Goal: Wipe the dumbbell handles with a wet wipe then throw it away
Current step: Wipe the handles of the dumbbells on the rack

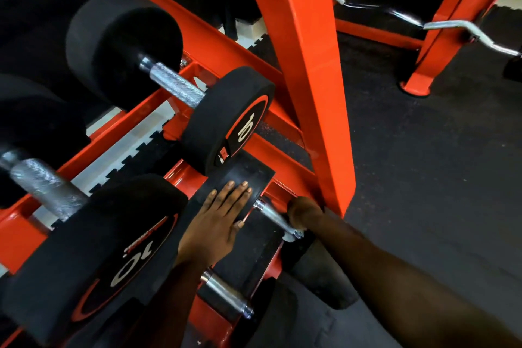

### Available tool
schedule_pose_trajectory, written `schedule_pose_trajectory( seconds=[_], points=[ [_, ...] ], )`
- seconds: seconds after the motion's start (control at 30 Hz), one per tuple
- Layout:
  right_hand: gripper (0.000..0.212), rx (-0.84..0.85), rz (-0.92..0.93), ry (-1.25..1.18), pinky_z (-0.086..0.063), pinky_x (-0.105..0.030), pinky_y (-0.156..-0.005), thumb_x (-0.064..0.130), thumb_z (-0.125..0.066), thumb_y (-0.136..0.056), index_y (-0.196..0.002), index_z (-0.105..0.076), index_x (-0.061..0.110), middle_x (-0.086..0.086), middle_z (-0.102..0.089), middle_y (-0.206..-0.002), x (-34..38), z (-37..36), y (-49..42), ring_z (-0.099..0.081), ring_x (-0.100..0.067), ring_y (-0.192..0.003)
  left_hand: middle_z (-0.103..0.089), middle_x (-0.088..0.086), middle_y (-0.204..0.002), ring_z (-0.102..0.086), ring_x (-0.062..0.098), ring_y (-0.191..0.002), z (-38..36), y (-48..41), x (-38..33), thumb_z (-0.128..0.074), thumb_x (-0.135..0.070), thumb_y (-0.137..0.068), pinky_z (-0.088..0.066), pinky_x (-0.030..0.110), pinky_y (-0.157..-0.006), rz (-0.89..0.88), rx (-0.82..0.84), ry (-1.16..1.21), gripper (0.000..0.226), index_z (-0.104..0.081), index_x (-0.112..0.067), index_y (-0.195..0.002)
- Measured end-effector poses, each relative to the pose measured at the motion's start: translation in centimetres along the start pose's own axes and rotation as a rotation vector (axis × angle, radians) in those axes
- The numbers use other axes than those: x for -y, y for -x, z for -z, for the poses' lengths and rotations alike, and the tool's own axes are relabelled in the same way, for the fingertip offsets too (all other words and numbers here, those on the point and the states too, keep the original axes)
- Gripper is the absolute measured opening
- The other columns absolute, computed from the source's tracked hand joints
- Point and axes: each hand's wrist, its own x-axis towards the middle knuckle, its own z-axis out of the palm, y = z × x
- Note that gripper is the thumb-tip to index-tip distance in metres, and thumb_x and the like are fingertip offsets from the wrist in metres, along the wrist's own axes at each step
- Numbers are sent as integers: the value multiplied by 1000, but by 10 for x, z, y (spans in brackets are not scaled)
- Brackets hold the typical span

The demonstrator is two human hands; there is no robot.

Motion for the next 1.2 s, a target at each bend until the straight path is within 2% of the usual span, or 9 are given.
schedule_pose_trajectory(
  seconds=[0.1,0.23,0.37,0.5,0.6,0.67,0.87,1.0,1.2],
  points=[
    [30,-6,-133,-140,-53,-35,-94,28,-58,-94,-114,-67,7,-10,-65,-121,2,1,-6,-61,-29,-115,3,-6,-170,4,17,-157,2,0,2,-46,-35,-101,-13,45,-125,5,8,-8,78,0,-24,-163],
    [10,-63,-39,-461,-48,-23,-85,18,-65,-90,-91,-73,13,-9,-72,-108,-5,6,-27,-67,-21,-100,2,-6,-171,3,18,-157,3,1,1,-45,-35,-101,-13,45,-125,6,7,-6,77,0,-24,-163],
    [30,79,20,-576,-50,-30,-94,9,-56,-93,-119,-69,8,-8,-68,-120,-13,12,-18,-64,-23,-107,-1,-4,-171,2,18,-157,2,0,2,-48,-34,-101,-12,45,-125,8,-1,1,78,-2,-23,-163],
    [33,134,14,-473,-50,-24,-88,32,-64,-92,-112,-71,7,-6,-71,-114,-22,13,-12,-63,-22,-106,1,-6,-170,4,17,-157,2,1,1,-46,-35,-102,-12,44,-125,10,3,-5,77,-1,-23,-163],
    [15,-52,6,-759,-49,-15,-72,10,-71,-85,-98,-73,3,-4,-71,-94,-15,13,-17,-60,-14,-89,1,-7,-170,3,17,-157,2,2,0,-47,-35,-102,-13,44,-125,11,1,4,77,-2,-23,-163],
    [13,-322,-59,-1006,-54,-28,-77,-1,-76,-74,-76,-70,10,-3,-70,-79,-14,17,-21,-62,-16,-80,0,-6,-171,3,17,-157,3,1,1,-46,-35,-101,-13,45,-125,15,2,-1,77,-2,-24,-163],
    [17,-470,-191,-710,-51,-33,-75,22,-74,-77,-87,-69,11,-9,-74,-91,-17,9,-4,-70,-28,-87,2,-7,-170,4,17,-157,3,1,0,-48,-35,-102,-14,45,-125,14,12,7,78,-2,-24,-163],
    [16,-532,-285,-698,-55,-36,-78,11,-69,-80,-94,-63,15,-10,-67,-100,-1,8,13,-68,-31,-87,3,-6,-171,3,18,-157,3,0,0,-47,-35,-102,-14,45,-124,12,3,-3,78,-1,-24,-163],
    [32,-233,-186,-613,-51,-34,-85,12,-54,-91,-123,-56,8,-14,-64,-119,38,-15,32,-63,-32,-107,2,-6,-171,3,18,-157,4,1,-1,-45,-36,-101,-14,45,-124,12,5,-1,77,0,-24,-163]
  ],
)
